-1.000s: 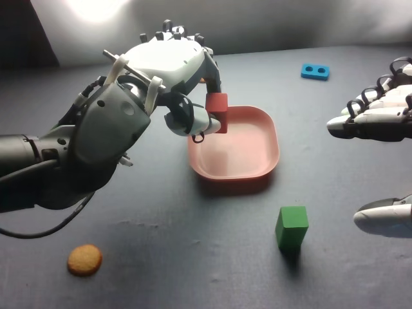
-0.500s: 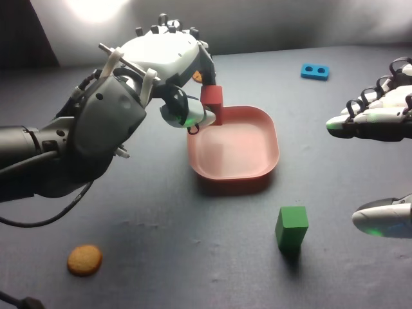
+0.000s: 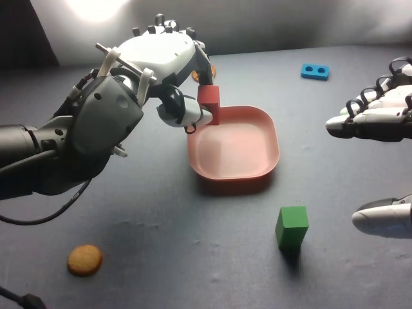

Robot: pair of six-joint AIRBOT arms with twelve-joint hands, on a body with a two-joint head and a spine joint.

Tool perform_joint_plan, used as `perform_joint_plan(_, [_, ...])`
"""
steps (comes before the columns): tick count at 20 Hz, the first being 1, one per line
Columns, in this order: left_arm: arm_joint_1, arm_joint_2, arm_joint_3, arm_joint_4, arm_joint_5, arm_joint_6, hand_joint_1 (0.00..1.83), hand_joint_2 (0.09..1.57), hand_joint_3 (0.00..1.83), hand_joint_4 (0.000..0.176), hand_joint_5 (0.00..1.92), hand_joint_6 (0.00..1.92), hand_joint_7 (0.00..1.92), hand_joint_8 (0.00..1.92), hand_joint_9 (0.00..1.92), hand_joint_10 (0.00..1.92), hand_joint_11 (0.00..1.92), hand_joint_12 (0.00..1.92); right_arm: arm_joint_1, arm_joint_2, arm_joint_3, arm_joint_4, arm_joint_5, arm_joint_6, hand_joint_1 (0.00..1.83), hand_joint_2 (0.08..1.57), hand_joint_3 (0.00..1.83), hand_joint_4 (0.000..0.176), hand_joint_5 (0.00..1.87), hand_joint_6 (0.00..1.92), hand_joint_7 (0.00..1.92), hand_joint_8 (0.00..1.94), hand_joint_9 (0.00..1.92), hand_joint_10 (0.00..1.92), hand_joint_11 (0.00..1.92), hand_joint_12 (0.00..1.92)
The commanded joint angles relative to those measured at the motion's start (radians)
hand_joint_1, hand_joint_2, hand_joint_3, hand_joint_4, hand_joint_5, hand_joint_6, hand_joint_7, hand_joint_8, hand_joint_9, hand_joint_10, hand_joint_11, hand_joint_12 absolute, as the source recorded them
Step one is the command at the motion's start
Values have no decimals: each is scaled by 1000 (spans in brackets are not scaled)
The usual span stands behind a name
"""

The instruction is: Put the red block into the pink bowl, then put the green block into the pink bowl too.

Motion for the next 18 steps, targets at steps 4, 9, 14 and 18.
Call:
perform_joint_plan(4, [-1,6,5,43,-86,-7,1105,1100,0,0,1012,929,386,3,167,3,0,0,15,8,-3,-9,-106,6,278,1026,0,0,378,5,377,6,334,9,0,904])
perform_joint_plan(9, [15,4,-2,46,-87,-16,1072,1013,0,0,891,142,444,3,149,10,0,0,15,8,-3,-9,-106,6,306,1032,2,0,339,1,325,1,273,2,0,748])
perform_joint_plan(14, [33,-1,-1,48,-92,-27,1034,1000,0,0,819,0,375,0,121,5,0,0,15,8,-2,-9,-105,6,310,1024,0,0,382,2,365,0,308,4,0,831])
perform_joint_plan(18, [33,-2,2,51,-94,-31,1030,1004,1,0,802,0,371,5,117,2,0,0,15,8,-2,-9,-105,6,325,1014,0,0,402,8,395,9,335,11,0,866])
